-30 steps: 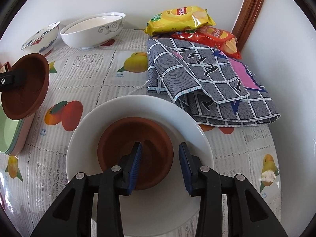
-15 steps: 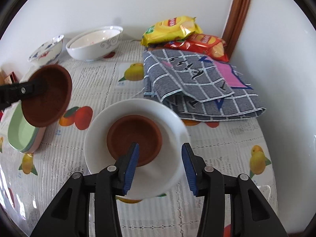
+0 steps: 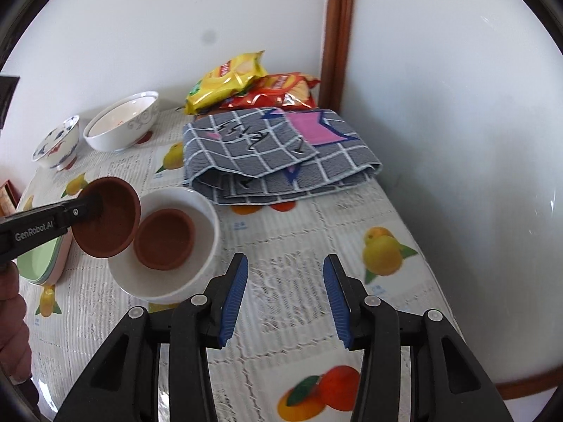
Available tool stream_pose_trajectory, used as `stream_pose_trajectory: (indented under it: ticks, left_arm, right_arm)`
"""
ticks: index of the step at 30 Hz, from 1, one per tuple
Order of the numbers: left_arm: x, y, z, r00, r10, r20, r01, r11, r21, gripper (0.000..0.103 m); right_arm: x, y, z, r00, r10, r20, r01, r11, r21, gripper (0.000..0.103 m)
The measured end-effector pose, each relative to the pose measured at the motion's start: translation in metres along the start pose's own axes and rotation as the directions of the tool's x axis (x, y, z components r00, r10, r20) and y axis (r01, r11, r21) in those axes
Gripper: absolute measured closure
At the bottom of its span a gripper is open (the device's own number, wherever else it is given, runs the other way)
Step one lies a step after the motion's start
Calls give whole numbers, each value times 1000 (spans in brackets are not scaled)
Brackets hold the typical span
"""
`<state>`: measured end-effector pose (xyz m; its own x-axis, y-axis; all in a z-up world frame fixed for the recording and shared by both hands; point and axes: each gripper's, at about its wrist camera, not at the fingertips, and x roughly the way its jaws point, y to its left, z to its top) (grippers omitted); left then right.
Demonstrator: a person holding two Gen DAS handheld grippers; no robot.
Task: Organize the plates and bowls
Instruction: 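Move the left gripper's brown bowl over the white bowl and lower it in, then open the left gripper to release the brown bowl into the white bowl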
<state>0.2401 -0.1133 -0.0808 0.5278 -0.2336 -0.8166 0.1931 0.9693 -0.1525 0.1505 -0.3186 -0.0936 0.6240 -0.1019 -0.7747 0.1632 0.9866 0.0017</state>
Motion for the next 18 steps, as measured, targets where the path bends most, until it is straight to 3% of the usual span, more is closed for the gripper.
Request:
stream_pose_trajectory:
  ticks: [8,18]
  left_arm:
    - [25,-13,1,999,17,-37,-17,1000,11,94]
    - [48,-17,-2,997,20,-72,-18,1000,25,94]
  right_arm:
    - [-1,-33,-9,1000,-19,1,19,997,74,59]
    - [12,-44,-20,999,-19,-31,22,995,96,59]
